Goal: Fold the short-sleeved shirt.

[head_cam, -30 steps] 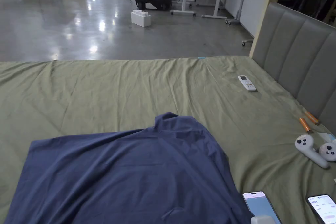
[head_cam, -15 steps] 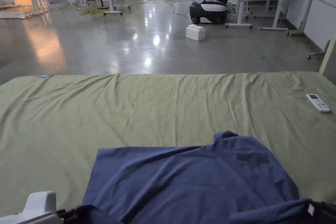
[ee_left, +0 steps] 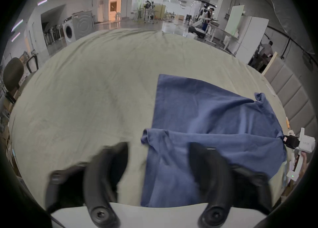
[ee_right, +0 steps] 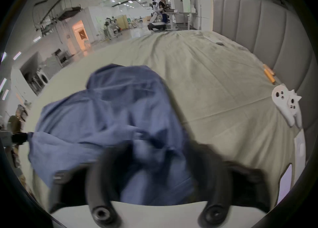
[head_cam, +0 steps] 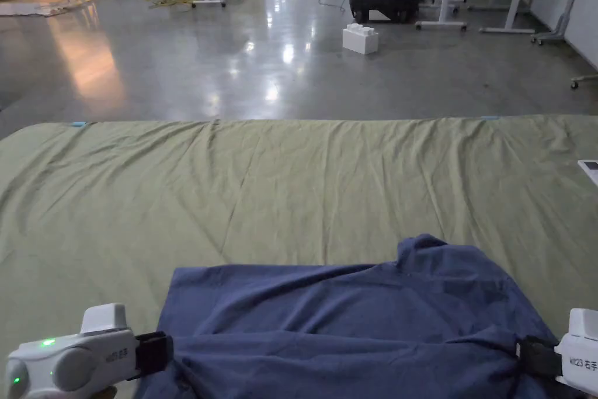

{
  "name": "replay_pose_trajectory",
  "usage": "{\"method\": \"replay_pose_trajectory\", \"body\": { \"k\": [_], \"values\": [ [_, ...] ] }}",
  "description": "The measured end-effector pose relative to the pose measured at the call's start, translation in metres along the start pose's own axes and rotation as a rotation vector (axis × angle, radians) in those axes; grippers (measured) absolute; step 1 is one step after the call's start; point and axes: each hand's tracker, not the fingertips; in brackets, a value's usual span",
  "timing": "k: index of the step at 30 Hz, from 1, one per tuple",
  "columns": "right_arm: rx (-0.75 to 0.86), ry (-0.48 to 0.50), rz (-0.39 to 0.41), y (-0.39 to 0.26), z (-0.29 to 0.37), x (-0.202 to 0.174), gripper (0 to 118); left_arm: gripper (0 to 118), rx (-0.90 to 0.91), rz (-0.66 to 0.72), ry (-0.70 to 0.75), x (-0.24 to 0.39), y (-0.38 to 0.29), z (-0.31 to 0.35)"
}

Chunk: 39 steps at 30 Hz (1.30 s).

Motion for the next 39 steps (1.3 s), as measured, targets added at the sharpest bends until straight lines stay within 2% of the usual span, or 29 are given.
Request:
{"method": "replay_pose_trajectory", "body": {
  "k": [1, 3, 6, 9, 14, 16, 19, 20, 21, 22, 25, 26, 27, 29, 30, 32, 34, 39],
  "values": [
    [0.051, -0.035, 0.000, -0.004, 0.006, 0.007, 84, 85, 0.053, -0.002, -0.027, -0.007, -0.004, 0.010],
    [0.154, -0.036, -0.029, -0.009, 0.028, 0.013, 83, 86, 0.215, -0.003, -0.159, -0.019, -0.009, 0.038],
    [0.313, 0.047, -0.105, -0.014, 0.083, 0.030, 84, 87, 0.379, -0.023, -0.140, -0.022, -0.015, 0.104],
    [0.465, 0.052, -0.094, -0.022, 0.159, 0.022, 84, 87, 0.545, -0.084, -0.152, -0.013, -0.022, 0.180],
    [0.715, 0.073, -0.019, -0.045, 0.277, -0.012, 84, 87, 0.785, -0.213, -0.108, 0.027, -0.054, 0.302],
    [0.781, 0.096, 0.011, -0.056, 0.311, -0.028, 84, 87, 0.839, -0.234, -0.083, 0.039, -0.064, 0.329],
    [0.864, 0.101, 0.109, -0.065, 0.346, -0.048, 83, 85, 0.906, -0.261, -0.075, 0.057, -0.080, 0.363],
    [0.864, 0.102, 0.120, -0.070, 0.354, -0.054, 78, 82, 0.933, -0.251, -0.077, 0.054, -0.083, 0.362],
    [0.867, 0.096, 0.124, -0.073, 0.360, -0.060, 64, 77, 0.932, -0.257, -0.081, 0.058, -0.086, 0.369],
    [0.869, 0.090, 0.124, -0.076, 0.366, -0.066, 42, 67, 0.949, -0.262, -0.083, 0.062, -0.090, 0.375],
    [0.861, 0.099, 0.131, -0.083, 0.370, -0.071, 18, 48, 0.964, -0.294, -0.090, 0.072, -0.100, 0.380],
    [0.856, 0.099, 0.128, -0.085, 0.371, -0.073, 7, 12, 0.961, -0.313, -0.118, 0.073, -0.101, 0.380],
    [0.826, 0.125, 0.133, -0.087, 0.370, -0.068, 6, 3, 0.952, -0.314, -0.148, 0.075, -0.103, 0.380],
    [0.786, 0.141, 0.101, -0.092, 0.365, -0.071, 0, 2, 0.932, -0.326, -0.186, 0.080, -0.104, 0.385],
    [0.837, 0.126, 0.161, -0.091, 0.368, -0.074, 0, 0, 0.933, -0.312, -0.182, 0.081, -0.105, 0.382],
    [0.788, 0.133, 0.132, -0.094, 0.367, -0.071, 0, 0, 0.929, -0.314, -0.194, 0.084, -0.106, 0.384],
    [0.820, 0.137, 0.158, -0.093, 0.370, -0.072, 0, 0, 0.915, -0.313, -0.185, 0.086, -0.105, 0.382],
    [0.809, 0.148, 0.157, -0.093, 0.371, -0.072, 0, 0, 0.891, -0.289, -0.211, 0.084, -0.104, 0.379]
  ]
}}
